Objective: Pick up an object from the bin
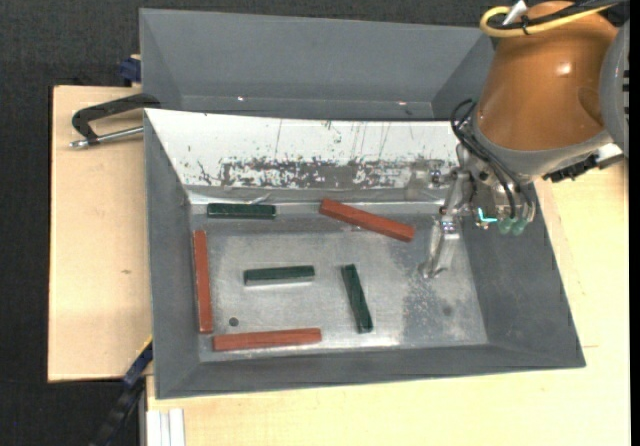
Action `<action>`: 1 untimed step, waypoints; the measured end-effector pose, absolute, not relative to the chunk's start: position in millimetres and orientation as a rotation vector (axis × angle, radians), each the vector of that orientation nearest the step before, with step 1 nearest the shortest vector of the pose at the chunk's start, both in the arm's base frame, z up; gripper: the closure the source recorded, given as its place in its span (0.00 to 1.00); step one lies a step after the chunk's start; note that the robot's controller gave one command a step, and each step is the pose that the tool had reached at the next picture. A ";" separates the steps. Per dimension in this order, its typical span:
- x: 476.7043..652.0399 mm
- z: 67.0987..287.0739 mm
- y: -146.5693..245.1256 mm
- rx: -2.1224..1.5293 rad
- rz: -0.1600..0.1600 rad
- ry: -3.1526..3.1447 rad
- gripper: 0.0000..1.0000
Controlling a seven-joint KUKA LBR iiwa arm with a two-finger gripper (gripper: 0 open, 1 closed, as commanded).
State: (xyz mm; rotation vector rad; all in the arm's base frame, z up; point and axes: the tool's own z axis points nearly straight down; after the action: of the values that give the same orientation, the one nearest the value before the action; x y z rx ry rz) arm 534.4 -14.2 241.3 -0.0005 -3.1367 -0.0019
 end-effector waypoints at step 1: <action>535.9 245.3 -14.3 0.000 -0.002 -3.145 0.00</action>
Offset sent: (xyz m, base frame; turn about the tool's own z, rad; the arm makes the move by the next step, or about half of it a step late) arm 0.0534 -0.0023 -0.0825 0.1168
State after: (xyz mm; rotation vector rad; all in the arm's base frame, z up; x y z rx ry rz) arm 535.9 -14.3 245.3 -0.0005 -3.1451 -0.0016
